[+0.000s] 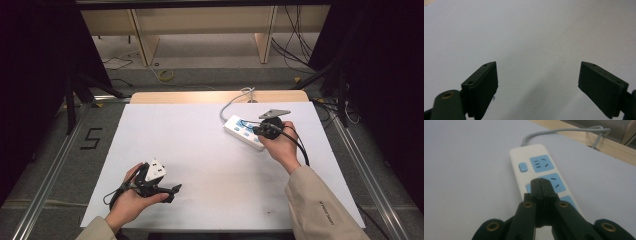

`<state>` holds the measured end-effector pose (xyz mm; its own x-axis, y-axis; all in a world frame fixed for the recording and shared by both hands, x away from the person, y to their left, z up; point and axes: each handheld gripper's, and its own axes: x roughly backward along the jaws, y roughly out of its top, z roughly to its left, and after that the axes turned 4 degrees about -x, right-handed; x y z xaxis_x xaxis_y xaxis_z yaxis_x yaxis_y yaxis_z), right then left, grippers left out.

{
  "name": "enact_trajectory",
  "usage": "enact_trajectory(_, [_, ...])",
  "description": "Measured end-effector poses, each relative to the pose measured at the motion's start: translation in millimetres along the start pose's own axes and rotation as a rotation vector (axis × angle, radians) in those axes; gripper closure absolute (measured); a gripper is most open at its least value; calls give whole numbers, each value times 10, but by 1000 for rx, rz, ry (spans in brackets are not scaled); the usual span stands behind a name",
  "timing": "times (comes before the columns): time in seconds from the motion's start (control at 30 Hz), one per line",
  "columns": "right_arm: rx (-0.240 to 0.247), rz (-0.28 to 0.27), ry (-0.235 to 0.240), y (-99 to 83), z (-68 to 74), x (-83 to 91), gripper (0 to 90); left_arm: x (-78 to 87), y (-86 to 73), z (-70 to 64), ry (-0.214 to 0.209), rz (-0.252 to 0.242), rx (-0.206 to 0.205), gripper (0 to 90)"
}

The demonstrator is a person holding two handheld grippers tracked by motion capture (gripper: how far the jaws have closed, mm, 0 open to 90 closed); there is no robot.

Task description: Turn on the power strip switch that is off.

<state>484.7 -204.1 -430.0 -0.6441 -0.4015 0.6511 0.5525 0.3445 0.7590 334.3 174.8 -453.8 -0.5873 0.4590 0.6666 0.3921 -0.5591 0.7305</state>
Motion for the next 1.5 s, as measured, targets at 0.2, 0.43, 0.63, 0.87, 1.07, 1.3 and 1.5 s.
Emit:
enact_trajectory(0.2, [-5,8,-2,4,-11,-36,900,-1,-1,-2,-1,0,3,158])
enact_trajectory(0.43, [-6,20,-5,4,-27,-74,900,-1,-1,-1,-1,1,3,158])
enact_trajectory(0.63, [-8,20,-7,27,-33,-92,900,0,-1,-3,-1,0,3,158])
enact_trajectory(0.87, [-10,29,-3,34,-32,-130,900,-1,-1,-3,-1,-1,4,158])
enact_trajectory(1.07, [-7,32,-4,62,-25,-160,900,-1,-1,-2,-1,0,3,158])
enact_trajectory(1.3, [-5,37,-5,95,-17,-192,900,0,-2,-3,-2,0,2,158])
enact_trajectory(1.5, [-8,41,-2,120,-6,-215,900,-1,-1,-3,-2,0,3,158])
